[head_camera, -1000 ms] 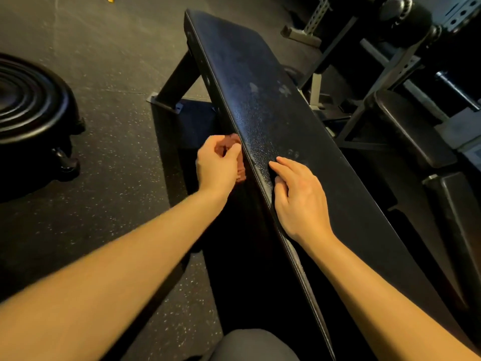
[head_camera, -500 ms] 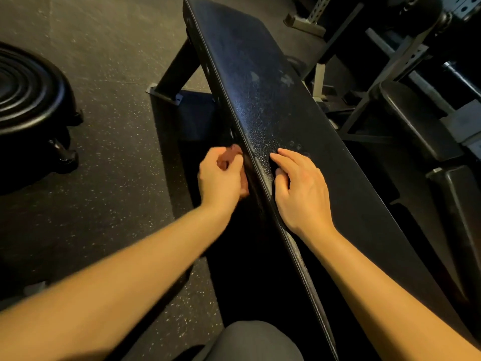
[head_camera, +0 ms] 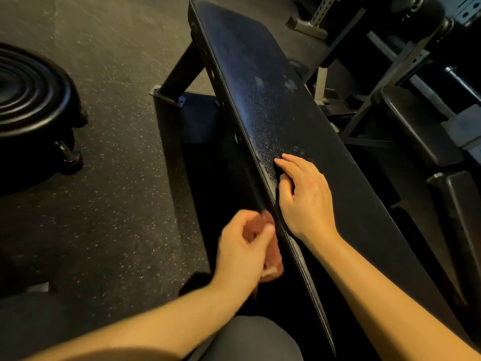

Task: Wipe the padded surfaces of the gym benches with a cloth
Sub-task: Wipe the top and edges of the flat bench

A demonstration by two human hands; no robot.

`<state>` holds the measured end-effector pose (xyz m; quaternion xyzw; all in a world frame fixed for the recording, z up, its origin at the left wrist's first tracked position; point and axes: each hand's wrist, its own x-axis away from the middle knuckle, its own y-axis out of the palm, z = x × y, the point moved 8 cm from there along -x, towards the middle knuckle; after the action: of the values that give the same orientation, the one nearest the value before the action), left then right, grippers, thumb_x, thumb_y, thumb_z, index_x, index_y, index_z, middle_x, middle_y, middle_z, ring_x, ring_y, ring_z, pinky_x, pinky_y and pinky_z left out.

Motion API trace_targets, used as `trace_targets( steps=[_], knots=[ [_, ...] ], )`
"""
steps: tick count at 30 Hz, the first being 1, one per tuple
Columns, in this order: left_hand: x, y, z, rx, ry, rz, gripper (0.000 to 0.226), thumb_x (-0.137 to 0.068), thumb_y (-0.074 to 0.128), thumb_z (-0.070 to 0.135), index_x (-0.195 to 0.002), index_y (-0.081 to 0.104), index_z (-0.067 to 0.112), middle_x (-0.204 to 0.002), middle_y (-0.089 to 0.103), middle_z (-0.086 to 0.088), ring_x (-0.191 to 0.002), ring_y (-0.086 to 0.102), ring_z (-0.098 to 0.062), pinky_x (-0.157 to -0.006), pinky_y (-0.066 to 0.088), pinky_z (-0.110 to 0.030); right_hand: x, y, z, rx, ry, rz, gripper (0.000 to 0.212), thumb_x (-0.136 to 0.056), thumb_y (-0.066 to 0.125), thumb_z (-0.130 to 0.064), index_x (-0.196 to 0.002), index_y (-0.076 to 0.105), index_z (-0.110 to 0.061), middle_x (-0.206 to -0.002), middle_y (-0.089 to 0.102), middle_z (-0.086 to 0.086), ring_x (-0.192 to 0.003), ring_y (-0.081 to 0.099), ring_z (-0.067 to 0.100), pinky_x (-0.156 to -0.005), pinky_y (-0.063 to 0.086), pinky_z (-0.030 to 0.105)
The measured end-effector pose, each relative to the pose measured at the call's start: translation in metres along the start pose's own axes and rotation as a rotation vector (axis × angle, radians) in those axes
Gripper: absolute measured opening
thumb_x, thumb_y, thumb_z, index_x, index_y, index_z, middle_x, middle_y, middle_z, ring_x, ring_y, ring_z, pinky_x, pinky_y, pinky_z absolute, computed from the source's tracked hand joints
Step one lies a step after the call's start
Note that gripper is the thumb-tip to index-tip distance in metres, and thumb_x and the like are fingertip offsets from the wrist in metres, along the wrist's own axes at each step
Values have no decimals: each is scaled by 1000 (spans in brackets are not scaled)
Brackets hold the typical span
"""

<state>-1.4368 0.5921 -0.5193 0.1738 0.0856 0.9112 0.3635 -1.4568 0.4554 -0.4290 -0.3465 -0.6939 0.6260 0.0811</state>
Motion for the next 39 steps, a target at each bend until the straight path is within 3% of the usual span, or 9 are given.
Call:
trace_targets(
  steps=[7, 13, 19, 22, 25, 28, 32, 35, 39],
  knots=[
    [-117, -40, 33, 151, -10, 318, 9, -98, 62, 11, -96, 62, 19, -71, 61, -2, -59, 57, -18, -46, 47, -26, 0, 1, 0, 3, 11, -19, 37, -101, 50, -19, -135, 65, -22, -144, 57, -8, -136, 45, 8, -109, 28, 24],
    [-1, 3, -17, 80, -84, -37, 10, -99, 64, 16, -96, 64, 26, -80, 67, -3, -67, 66, -19, -53, 53, -32, 0, 1, 0, 1, 10, -6, 36, -101, 51, -17, -132, 67, -21, -142, 59, -8, -135, 47, 9, -109, 32, 27],
    [-106, -39, 28, 60, -2, 305, 10, -98, 63, 18, -98, 63, 28, -85, 69, -1, -76, 70, -23, -64, 59, -39, 1, 1, 0, -4, 8, -13, 36, -101, 51, -17, -133, 66, -21, -143, 58, -8, -135, 45, 7, -107, 28, 21],
    [-34, -12, 21, 12, 103, 115, 13, -95, 68, 23, -98, 63, 34, -83, 69, 3, -74, 70, -21, -66, 63, -49, 0, 0, 1, -17, 5, 6, 36, -100, 51, -17, -132, 67, -21, -142, 59, -8, -134, 46, 8, -108, 30, 24],
    [4, 1, 15, -30, 140, 10, 17, -98, 67, 15, -98, 64, 32, -89, 71, 10, -77, 71, -10, -67, 61, -30, 0, 1, 1, -10, 2, -4, 36, -100, 51, -17, -133, 66, -21, -142, 58, -8, -135, 46, 8, -110, 30, 25],
    [-61, -19, 21, 45, 63, 176, 11, -96, 66, 17, -94, 63, 28, -77, 68, 4, -68, 68, -19, -59, 62, -47, 0, -1, 0, -17, 5, 0, 36, -100, 52, -16, -133, 66, -21, -142, 58, -8, -135, 47, 8, -109, 30, 23],
    [-116, -40, 43, 40, 68, 335, 7, -101, 60, 12, -100, 61, 19, -71, 61, 1, -49, 59, -7, -42, 47, -25, 0, 0, 0, -2, 11, -19, 36, -101, 51, -19, -134, 65, -23, -143, 57, -9, -136, 46, 7, -109, 27, 22],
    [-51, -16, 20, 76, 60, 156, 9, -100, 62, 13, -102, 61, 22, -72, 64, 1, -56, 62, -10, -47, 56, -37, -2, -1, 0, -9, 6, 3, 35, -100, 52, -17, -132, 67, -21, -142, 59, -8, -135, 46, 7, -109, 28, 21],
    [-10, -5, 4, -75, 131, 11, 13, -98, 65, 15, -99, 64, 28, -81, 69, 7, -73, 68, -12, -60, 57, -33, 0, 0, 1, -18, 6, 4, 35, -101, 51, -17, -132, 67, -21, -142, 59, -8, -135, 47, 7, -110, 29, 23]
  ],
)
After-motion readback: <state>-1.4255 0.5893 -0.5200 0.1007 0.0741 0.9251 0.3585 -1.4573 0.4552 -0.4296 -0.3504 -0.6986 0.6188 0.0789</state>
